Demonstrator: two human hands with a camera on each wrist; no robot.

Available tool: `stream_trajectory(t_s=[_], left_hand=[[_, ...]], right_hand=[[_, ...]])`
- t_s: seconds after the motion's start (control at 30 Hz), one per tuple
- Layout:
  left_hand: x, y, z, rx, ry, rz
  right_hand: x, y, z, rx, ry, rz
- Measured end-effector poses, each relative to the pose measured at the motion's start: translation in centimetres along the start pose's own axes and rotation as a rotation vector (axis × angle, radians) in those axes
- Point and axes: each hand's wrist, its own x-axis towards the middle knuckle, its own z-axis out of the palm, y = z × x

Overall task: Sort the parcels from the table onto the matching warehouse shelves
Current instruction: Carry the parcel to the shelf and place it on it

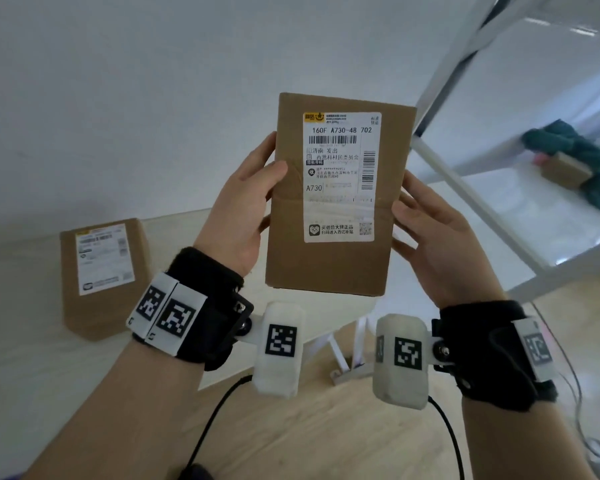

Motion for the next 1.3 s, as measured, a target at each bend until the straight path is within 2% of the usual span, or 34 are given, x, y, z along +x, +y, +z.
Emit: stream_trajectory(t_s=[0.3, 0.6, 0.77, 1.03, 1.17, 1.3], left_hand=[[-6.9, -1.0, 10.7, 0.058, -0.131, 0.11], [-16.1, -4.5, 28.3, 0.131, -0.298, 0.216], [-18.9, -6.6, 37.6, 0.15, -0.382, 0.232], [-18.7, -7.5, 49.3, 0.236, -0.453, 0.264], [-16.8, -7.6, 54.1, 0.216, -0.491, 0.276], [-13.6, -7.4, 58.7, 0.191, -0.528, 0.348]], right_hand=[[-7.5, -2.2, -10.6, 0.072, 0.037, -0.12], [-18.4, -4.0, -27.8, 0.182, 0.178, -0.2], [-22.8, -5.2, -36.4, 0.153, 0.246, -0.236], [-23.1, -6.6, -47.1, 0.237, 0.361, -0.26], [-21.1, -8.0, -51.6, 0.197, 0.414, -0.285], [-18.0, -9.8, -55.9, 0.169, 0.451, -0.346]])
